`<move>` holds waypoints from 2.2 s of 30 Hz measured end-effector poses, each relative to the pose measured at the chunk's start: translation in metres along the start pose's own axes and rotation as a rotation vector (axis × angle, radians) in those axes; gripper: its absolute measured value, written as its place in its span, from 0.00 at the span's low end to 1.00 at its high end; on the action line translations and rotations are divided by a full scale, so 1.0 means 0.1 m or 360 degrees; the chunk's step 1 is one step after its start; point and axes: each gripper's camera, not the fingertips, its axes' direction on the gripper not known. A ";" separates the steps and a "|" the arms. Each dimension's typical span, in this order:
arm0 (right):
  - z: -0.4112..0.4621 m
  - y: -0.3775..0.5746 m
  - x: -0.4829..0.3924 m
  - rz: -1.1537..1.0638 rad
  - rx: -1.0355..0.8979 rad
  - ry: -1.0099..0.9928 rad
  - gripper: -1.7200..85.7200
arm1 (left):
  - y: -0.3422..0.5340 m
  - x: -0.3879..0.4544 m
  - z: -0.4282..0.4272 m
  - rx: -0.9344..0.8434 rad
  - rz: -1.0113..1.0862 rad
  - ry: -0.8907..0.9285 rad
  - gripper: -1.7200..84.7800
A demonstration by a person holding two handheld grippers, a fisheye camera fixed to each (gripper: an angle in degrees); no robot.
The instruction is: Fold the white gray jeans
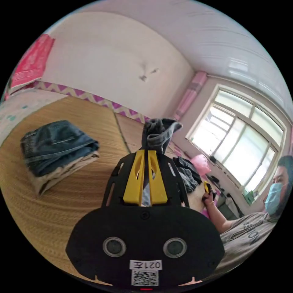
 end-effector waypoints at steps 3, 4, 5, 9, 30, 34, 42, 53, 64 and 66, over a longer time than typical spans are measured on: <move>0.04 -0.15 -0.11 -0.0002 -0.0004 0.0004 0.01 | 0.37 -0.89 -0.77 0.0053 -0.0322 -0.0220 0.01; 0.04 -0.18 -0.14 -0.0003 -0.0007 0.0006 0.01 | 0.63 -1.30 -0.90 0.0010 -0.0510 -0.0258 0.01; 0.07 -0.26 -0.20 -0.0008 -0.0011 0.0010 0.01 | 0.94 -1.72 -0.95 -0.0040 -0.0728 -0.0264 0.01; 0.18 -0.56 -0.41 0.0001 -0.0046 0.0055 0.01 | 1.93 -2.66 -0.92 -0.0060 -0.1250 -0.0160 0.01; 4.55 -2.27 -3.53 -0.1615 -0.1758 0.0626 0.07 | 0.78 -1.49 0.25 -0.0407 0.0449 -0.0190 0.12; 5.42 -2.41 -3.46 -0.1770 -0.2116 0.0749 0.10 | 0.60 -1.60 1.12 -0.0676 0.0532 -0.0084 0.07; 6.39 -2.95 -3.28 -0.1842 -0.2529 0.0598 0.13 | 0.27 -1.79 2.24 -0.1024 0.0534 0.0086 0.05; 5.90 -3.83 -3.74 -0.1970 -0.2464 0.0237 0.01 | 0.23 -1.65 2.95 -0.1233 0.0779 0.0057 0.13; 4.54 -4.34 -4.53 -0.2149 -0.2096 0.0126 0.01 | 0.37 -1.57 3.19 -0.1396 0.0915 0.0090 0.05; 4.28 -4.36 -4.60 -0.2147 -0.2074 0.0122 0.01 | 0.38 -1.50 3.07 -0.1377 0.0957 0.0127 0.02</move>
